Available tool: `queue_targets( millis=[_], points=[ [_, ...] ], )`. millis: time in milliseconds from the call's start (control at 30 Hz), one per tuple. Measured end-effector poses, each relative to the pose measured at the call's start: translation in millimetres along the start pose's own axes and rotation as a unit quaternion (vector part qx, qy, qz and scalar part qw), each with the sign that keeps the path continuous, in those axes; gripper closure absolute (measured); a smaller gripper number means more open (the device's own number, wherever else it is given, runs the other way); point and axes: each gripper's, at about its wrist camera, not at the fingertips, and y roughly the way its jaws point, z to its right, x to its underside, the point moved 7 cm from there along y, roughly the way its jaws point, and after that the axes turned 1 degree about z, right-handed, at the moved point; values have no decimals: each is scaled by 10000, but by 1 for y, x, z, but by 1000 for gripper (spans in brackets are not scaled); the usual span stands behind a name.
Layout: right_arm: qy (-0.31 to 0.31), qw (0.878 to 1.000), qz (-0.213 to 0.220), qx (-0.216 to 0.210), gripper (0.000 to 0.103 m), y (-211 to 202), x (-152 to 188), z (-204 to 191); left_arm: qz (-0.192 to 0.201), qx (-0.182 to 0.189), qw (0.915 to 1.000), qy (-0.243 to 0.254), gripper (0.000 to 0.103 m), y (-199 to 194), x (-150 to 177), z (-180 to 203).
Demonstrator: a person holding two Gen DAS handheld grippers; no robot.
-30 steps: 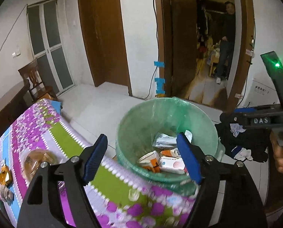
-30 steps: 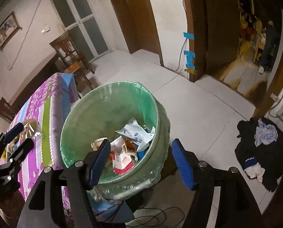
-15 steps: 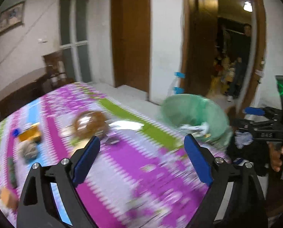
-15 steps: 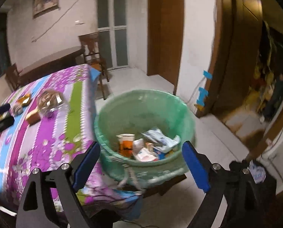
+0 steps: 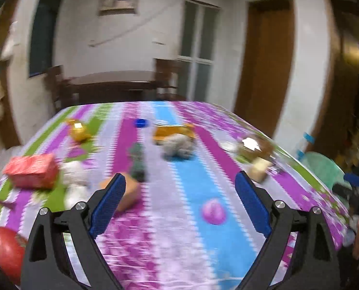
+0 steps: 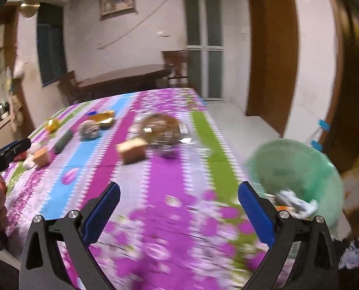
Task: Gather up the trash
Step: 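Move both tools back over the tablecloth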
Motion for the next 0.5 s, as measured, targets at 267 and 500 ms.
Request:
queue_targets(
  millis=[267, 500],
  points=[
    [-104, 9982, -26, -590, 5, 20, -20, -82, 397, -205, 9977, -508, 12, -26, 3, -32],
    [-353, 9980, 84, -517, 5, 26, -43, -107, 604, -8, 9955, -733, 11, -30, 1, -40]
  ],
)
